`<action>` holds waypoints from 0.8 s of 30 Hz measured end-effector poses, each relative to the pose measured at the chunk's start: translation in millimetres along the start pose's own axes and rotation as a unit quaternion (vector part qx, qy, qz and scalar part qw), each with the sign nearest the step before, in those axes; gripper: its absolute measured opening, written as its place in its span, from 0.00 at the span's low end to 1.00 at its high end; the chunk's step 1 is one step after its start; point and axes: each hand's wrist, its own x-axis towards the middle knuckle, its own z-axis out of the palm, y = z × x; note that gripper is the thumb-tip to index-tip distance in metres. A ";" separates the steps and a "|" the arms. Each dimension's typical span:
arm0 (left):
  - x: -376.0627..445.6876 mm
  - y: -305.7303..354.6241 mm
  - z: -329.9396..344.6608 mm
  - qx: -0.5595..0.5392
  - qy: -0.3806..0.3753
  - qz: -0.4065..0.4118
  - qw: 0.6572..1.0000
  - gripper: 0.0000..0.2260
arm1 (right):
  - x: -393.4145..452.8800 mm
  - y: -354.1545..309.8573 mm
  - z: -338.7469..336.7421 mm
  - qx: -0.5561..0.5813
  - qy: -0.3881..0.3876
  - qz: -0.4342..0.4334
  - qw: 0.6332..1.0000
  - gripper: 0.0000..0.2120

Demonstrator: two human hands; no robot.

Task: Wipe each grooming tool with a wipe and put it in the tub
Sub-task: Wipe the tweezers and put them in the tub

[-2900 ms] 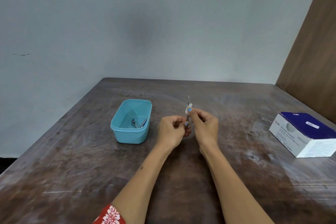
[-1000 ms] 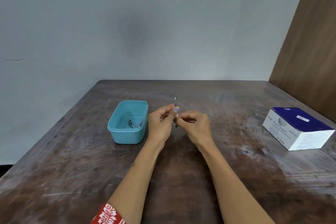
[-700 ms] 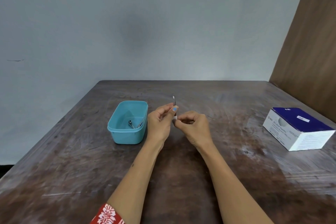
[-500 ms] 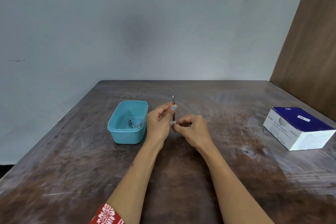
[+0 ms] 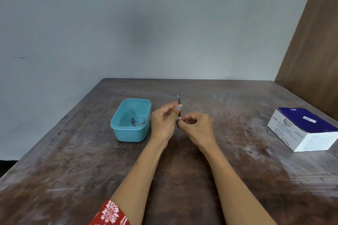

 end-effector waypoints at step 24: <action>0.2 1.7 -1.4 -0.006 0.002 0.014 1.000 0.11 | 0.3 2.8 0.7 -0.060 -0.002 -0.042 0.997 0.02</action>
